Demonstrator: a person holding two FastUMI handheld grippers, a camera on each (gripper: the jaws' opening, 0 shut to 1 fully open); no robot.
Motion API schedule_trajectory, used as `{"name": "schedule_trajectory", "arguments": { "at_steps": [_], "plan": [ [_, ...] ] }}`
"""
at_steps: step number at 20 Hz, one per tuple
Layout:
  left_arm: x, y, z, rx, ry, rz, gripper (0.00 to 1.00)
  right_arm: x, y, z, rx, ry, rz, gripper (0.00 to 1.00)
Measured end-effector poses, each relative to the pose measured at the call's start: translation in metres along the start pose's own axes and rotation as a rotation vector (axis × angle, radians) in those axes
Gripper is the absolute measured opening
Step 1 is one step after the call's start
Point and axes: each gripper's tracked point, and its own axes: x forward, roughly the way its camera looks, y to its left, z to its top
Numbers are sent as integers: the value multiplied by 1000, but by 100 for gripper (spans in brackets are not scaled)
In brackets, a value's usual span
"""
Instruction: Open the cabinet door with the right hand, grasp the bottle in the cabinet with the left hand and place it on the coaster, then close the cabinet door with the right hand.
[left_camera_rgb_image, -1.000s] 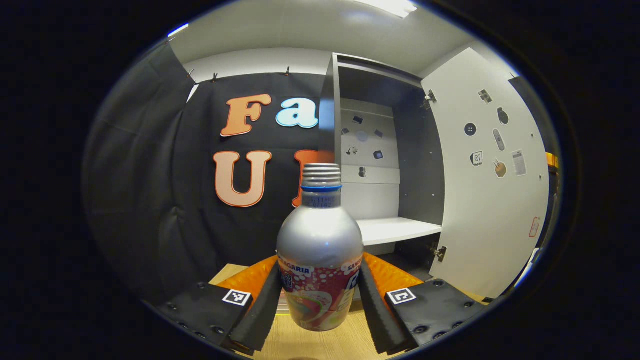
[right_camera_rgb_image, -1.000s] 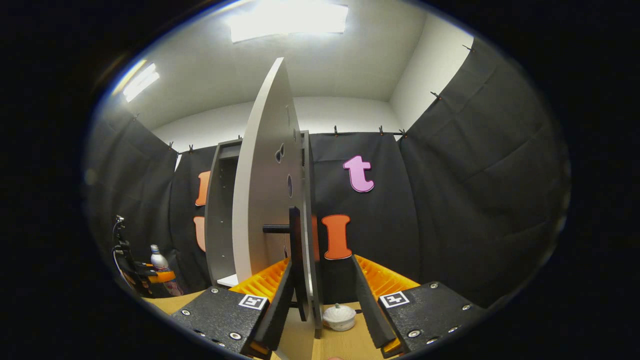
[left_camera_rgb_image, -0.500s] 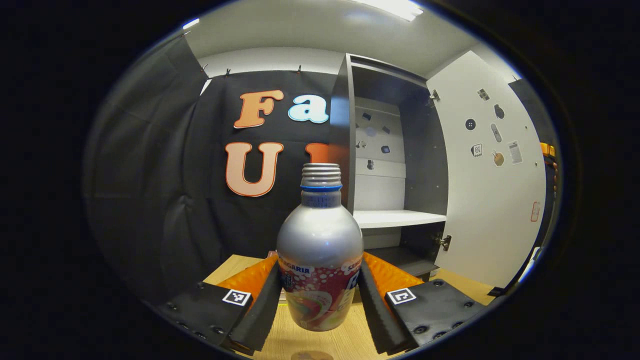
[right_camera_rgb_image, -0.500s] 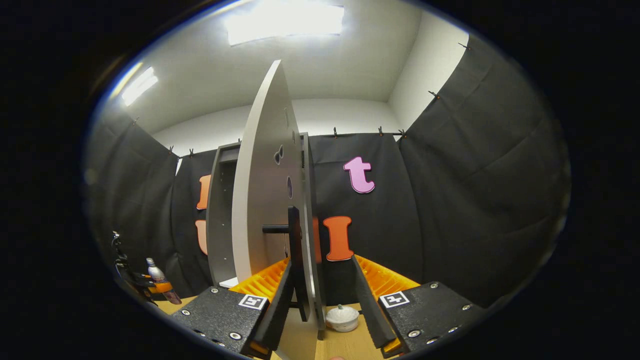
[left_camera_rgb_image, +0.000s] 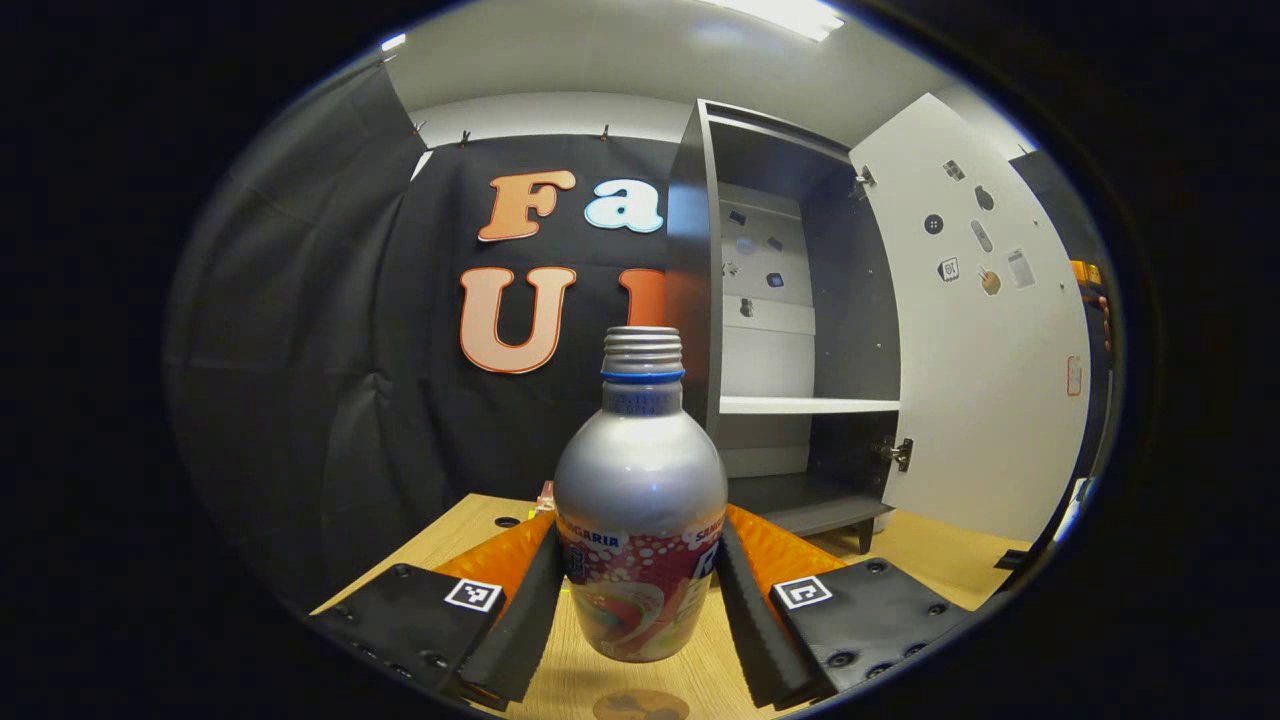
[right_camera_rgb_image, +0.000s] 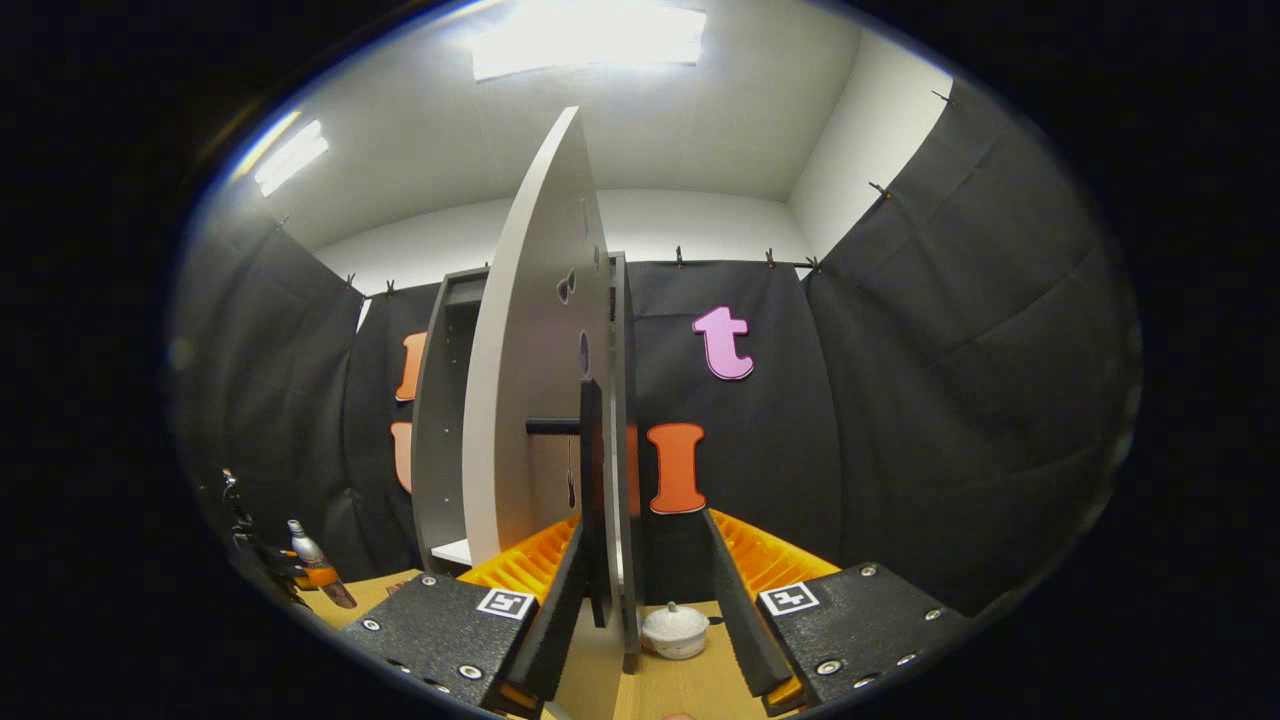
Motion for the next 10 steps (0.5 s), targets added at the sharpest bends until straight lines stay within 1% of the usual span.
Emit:
{"name": "schedule_trajectory", "arguments": {
  "at_steps": [3,4,5,6,7,8,9,10],
  "plan": [
    [-1,2,-23,-4,38,6,84,-1,1,-3,-2,3,7,67],
    [-1,2,-31,-2,48,5,84,-2,0,-4,-5,5,10,63],
    [-2,3,-37,1,54,6,84,-2,-2,-5,-6,7,8,62],
    [-3,3,-44,5,59,3,86,-1,-2,-5,-7,11,10,68],
    [-5,2,-51,6,65,0,84,-1,-1,-6,-7,13,14,69],
    [-6,1,-59,-1,75,-8,84,-1,1,-6,-9,15,19,69],
    [-8,1,-65,-10,81,-14,86,-1,1,-6,-15,13,25,69],
    [-11,1,-72,-19,84,-22,84,-1,1,-9,-23,16,28,69]
  ]
}}
